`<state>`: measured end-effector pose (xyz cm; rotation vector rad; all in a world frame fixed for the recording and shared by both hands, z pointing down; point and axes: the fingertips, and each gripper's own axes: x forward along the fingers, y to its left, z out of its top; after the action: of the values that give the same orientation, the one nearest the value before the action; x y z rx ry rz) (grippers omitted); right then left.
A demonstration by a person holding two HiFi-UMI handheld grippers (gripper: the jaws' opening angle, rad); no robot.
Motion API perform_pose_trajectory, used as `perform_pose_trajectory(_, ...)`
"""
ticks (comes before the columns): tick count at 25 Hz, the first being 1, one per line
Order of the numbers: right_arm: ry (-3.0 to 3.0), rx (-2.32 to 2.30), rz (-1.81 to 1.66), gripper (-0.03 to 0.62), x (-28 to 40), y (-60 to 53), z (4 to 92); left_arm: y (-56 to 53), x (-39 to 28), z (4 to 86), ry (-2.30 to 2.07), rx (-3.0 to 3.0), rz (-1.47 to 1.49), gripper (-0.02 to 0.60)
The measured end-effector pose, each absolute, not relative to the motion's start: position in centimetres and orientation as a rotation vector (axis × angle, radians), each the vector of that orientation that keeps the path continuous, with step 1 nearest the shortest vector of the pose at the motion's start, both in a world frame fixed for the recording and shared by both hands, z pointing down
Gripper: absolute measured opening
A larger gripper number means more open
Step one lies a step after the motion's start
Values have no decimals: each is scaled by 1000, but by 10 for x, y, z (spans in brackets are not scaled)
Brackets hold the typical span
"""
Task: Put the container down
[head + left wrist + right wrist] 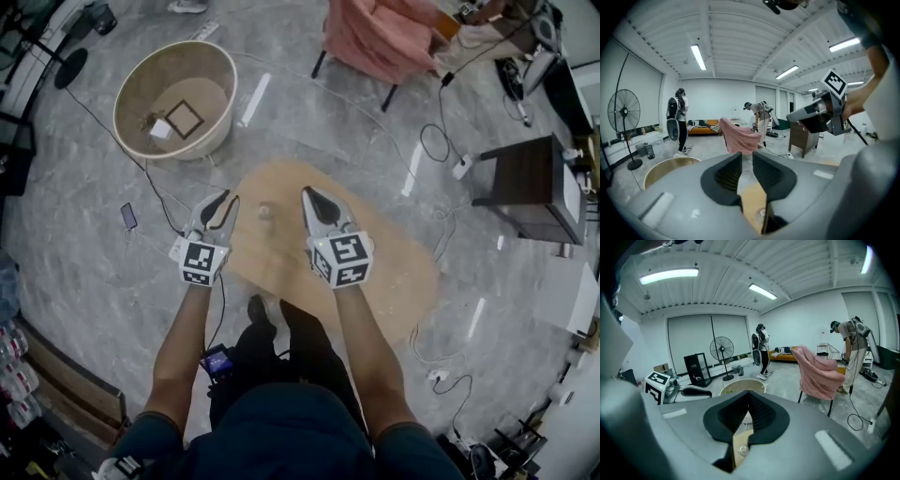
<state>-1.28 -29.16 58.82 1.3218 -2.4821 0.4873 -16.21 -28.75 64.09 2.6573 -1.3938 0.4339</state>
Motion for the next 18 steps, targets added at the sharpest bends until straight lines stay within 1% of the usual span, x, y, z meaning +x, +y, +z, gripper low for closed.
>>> perform_pose_trajectory(3, -2506, 1312, 430, 5, -19, -281, 547, -280, -188, 595, -1453, 2619, 371, 0)
perform_pose_trajectory(10, -2600, 1294, 285, 3, -37, -247, 439, -251, -235, 476, -1535, 2646, 243, -3)
perform_pose_trajectory(18, -2681, 1210, 128, 3, -59, -189, 342, -202, -243, 365, -1515, 2787, 137, -3)
